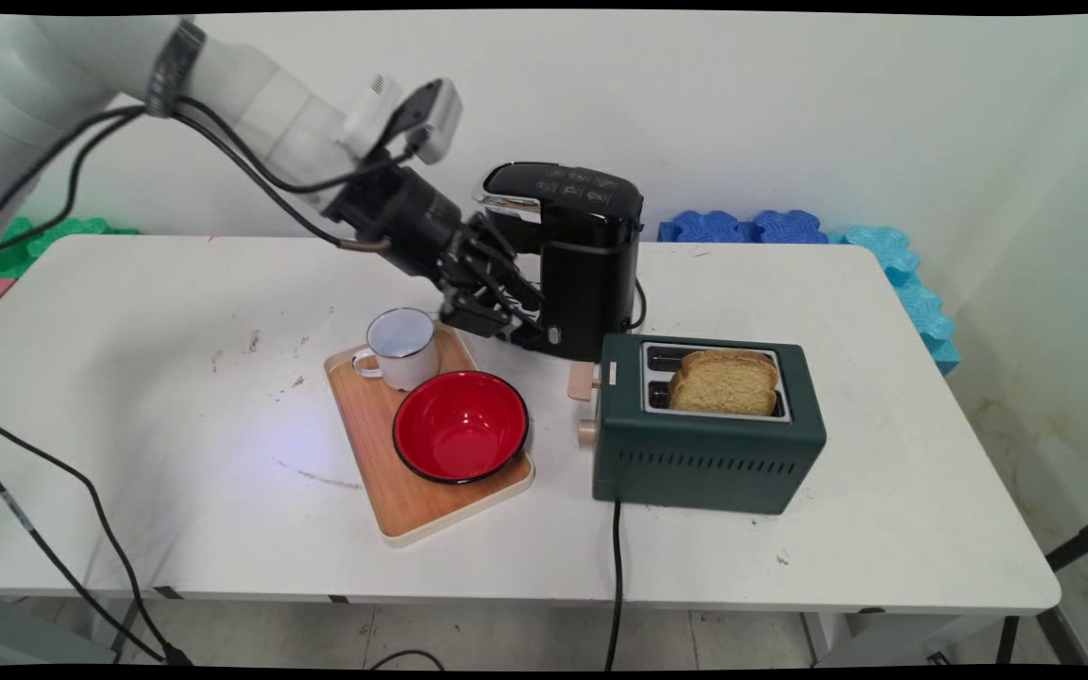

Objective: Press the toaster switch

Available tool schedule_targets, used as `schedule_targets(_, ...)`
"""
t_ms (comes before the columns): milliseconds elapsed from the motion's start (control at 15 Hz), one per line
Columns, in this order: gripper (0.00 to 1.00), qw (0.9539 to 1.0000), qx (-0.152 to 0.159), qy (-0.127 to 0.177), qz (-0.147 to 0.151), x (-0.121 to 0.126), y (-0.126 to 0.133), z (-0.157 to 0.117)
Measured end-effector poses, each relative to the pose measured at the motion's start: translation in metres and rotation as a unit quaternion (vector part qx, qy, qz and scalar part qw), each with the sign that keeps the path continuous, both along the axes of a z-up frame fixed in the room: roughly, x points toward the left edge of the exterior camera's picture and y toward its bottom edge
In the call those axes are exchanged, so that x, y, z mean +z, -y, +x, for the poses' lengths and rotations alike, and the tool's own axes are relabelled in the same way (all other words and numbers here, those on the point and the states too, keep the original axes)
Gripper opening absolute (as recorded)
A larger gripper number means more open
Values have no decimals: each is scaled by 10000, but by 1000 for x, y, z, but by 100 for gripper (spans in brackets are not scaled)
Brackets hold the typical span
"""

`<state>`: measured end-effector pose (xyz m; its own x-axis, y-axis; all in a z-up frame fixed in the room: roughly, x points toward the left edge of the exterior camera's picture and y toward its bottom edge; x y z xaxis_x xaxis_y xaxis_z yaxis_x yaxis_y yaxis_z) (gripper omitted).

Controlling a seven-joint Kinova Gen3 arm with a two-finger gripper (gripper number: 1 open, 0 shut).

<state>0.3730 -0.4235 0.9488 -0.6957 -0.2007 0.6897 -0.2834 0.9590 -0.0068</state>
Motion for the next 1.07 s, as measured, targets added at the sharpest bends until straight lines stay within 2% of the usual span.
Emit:
schedule_targets(533, 0, 9998, -7, 1, 203, -23, 8, -27)
schedule_targets(1067, 0, 9995, 0, 0, 317, -39, 11, -40)
